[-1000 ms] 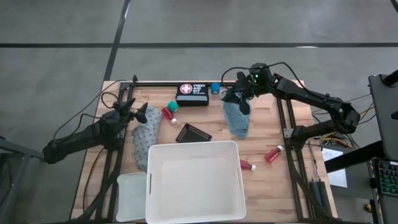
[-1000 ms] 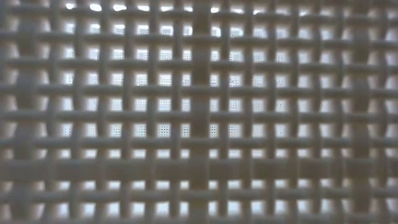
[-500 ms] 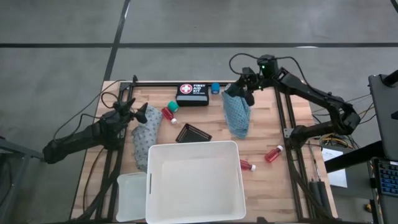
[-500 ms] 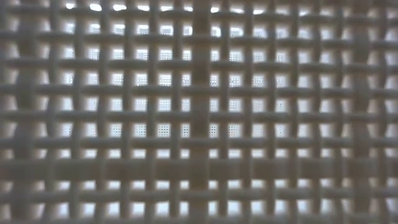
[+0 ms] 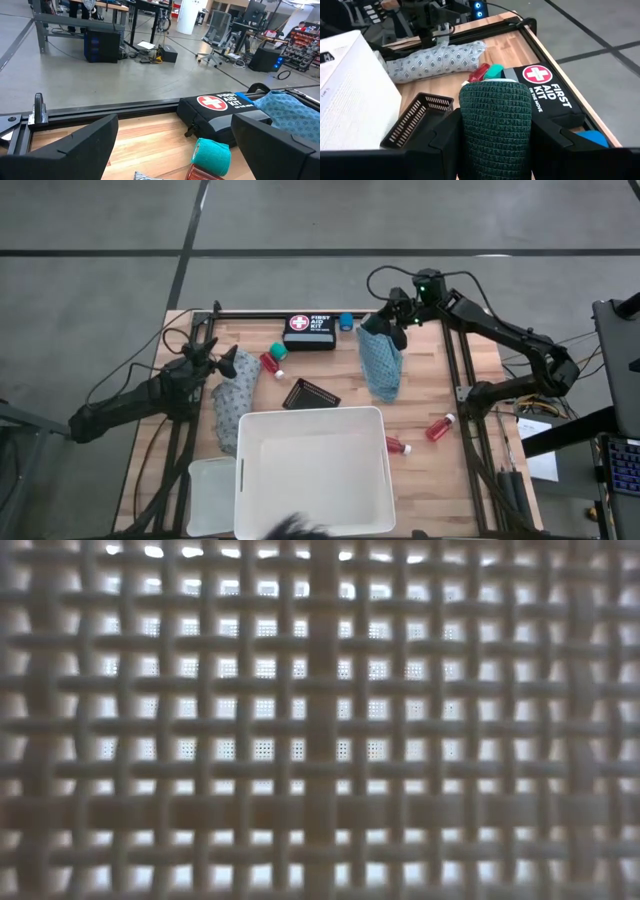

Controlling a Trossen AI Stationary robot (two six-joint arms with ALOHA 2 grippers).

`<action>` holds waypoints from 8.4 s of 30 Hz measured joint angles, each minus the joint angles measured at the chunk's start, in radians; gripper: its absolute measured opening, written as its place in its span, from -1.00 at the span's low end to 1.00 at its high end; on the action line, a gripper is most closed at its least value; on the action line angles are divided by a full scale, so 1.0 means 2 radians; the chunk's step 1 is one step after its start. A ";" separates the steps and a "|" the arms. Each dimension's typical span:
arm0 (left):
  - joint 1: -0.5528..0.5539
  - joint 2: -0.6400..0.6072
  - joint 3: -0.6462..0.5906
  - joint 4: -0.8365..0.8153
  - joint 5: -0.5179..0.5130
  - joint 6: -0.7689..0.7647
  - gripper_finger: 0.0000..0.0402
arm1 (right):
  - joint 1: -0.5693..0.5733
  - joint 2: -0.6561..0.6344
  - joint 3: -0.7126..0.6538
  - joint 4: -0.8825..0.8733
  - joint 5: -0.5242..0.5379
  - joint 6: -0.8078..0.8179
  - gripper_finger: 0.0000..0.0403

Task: Pick & Place Medicine items
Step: Put the black bandage into the black bin, then put the blue bandage into the black bin

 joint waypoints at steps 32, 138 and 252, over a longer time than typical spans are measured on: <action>0.000 0.000 0.000 0.000 0.000 0.000 0.96 | 0.144 0.098 -0.002 0.028 0.040 -0.035 -0.15; 0.000 0.000 0.000 0.000 0.000 0.000 0.96 | 0.264 0.287 -0.001 0.278 0.087 0.073 -0.15; 0.000 0.003 0.000 0.000 0.000 0.000 0.96 | 0.300 0.365 0.041 0.315 0.089 0.074 0.51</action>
